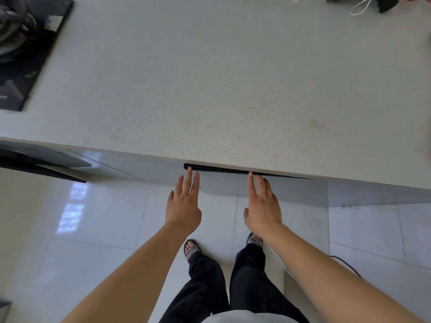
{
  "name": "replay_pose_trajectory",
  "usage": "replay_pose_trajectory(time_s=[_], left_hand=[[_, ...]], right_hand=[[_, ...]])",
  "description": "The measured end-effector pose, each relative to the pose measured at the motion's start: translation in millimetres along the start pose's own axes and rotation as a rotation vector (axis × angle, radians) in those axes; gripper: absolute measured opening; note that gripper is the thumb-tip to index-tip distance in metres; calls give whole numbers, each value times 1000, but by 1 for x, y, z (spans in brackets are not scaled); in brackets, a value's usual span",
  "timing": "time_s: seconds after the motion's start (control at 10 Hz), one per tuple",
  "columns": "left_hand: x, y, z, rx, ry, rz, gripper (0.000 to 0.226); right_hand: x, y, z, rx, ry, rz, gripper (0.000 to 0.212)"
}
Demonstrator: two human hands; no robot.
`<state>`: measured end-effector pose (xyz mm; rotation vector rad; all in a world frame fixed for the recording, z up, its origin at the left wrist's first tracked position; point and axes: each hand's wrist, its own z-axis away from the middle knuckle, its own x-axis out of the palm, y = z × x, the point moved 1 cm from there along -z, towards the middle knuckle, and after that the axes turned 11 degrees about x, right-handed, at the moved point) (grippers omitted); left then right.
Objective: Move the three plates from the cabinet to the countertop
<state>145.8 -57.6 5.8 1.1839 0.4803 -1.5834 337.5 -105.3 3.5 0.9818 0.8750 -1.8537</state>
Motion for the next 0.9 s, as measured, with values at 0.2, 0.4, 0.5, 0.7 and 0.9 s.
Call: replay_pose_trajectory(time_s=[0.2, 0.4, 0.5, 0.7, 0.9], left_hand=[[-9, -15, -7, 98, -76, -21, 90], [-28, -29, -1, 193, -122, -77, 85], [-42, -32, 2, 224, -99, -67, 82], [-73, -27, 14, 307, -29, -32, 77], [-99, -16, 23, 352, 49, -51, 77]], right_hand=[[11, -12, 7, -28, -28, -41, 90], [9, -33, 18, 70, 27, -98, 84], [3, -42, 26, 101, 35, -131, 81], [-23, -51, 49, 149, 77, -202, 77], [-58, -48, 66, 100, 162, -224, 75]])
